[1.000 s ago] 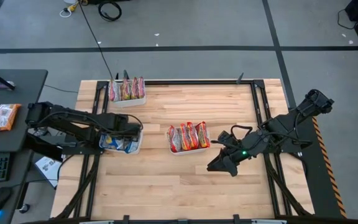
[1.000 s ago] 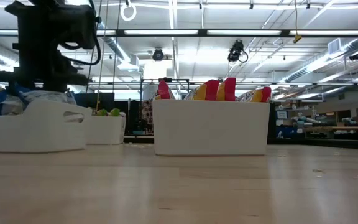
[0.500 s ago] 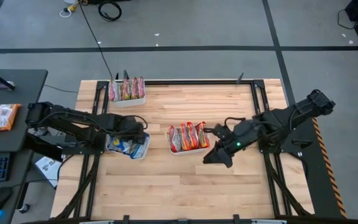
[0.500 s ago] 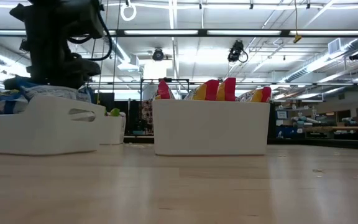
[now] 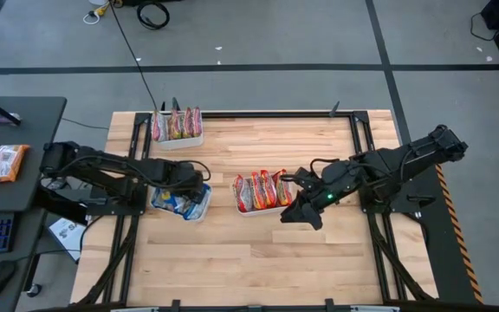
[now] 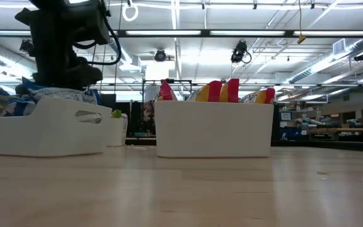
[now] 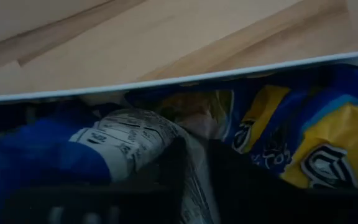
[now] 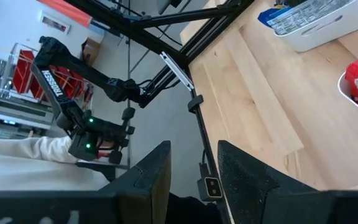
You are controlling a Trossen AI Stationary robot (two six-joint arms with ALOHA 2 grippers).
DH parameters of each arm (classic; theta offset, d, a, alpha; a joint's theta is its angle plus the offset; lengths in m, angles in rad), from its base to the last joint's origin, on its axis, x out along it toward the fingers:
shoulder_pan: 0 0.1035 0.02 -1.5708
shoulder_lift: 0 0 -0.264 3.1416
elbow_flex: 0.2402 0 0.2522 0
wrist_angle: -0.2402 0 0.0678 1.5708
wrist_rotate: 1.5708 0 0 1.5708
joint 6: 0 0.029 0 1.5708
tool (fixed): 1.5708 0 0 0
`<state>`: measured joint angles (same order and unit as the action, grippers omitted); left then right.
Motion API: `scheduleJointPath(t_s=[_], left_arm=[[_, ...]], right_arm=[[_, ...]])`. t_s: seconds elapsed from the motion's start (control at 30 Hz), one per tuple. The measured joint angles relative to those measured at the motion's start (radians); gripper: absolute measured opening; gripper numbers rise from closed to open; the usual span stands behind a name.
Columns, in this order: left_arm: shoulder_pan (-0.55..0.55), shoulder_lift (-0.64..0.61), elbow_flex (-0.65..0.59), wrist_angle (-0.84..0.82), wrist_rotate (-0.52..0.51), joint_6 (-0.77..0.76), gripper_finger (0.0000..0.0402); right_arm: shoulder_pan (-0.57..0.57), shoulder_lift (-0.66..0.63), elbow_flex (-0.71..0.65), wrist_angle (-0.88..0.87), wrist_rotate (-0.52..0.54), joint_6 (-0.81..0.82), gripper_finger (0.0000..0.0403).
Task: Sort Maruchan noodles
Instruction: Adjust the blue noodle packs in the bottom white bin
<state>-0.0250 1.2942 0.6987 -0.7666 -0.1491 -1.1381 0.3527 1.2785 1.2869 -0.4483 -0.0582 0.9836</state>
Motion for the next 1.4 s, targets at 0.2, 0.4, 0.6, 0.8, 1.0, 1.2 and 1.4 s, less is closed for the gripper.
scheduleJointPath(t_s=[0.2, 0.4, 0.6, 0.8, 1.0, 1.2, 1.4], left_arm=[[0.000, -0.062, -0.005, -0.038, 0.022, -0.044, 0.0009], [0.012, -0.186, -0.004, -0.122, 0.023, -0.050, 0.0004], [0.044, -0.252, -0.004, -0.101, 0.013, 0.080, 0.0003], [0.062, -0.255, -0.004, -0.005, 0.023, 0.178, 0.0002], [0.060, -0.255, -0.004, 0.015, 0.024, 0.193, 0.0001], [0.060, -0.255, -0.003, 0.019, 0.035, 0.243, 0.0001], [0.065, -0.255, -0.003, 0.104, 0.177, 0.314, 0.0001]], right_arm=[[0.000, 0.000, 0.000, 0.000, 0.000, -0.023, 0.0137], [0.000, -0.002, 0.000, 0.009, -0.012, -0.098, 0.0137], [0.004, -0.003, 0.000, 0.091, 0.083, -0.272, 0.0136], [0.014, -0.003, 0.000, 0.266, 0.142, -0.541, 0.0125], [0.008, -0.027, 0.000, 0.480, -0.048, -0.595, 0.0119], [0.002, -0.084, 0.000, 0.387, -0.088, -0.595, 0.0118], [0.081, -0.128, 0.000, 0.228, -0.005, -0.601, 0.0118]])
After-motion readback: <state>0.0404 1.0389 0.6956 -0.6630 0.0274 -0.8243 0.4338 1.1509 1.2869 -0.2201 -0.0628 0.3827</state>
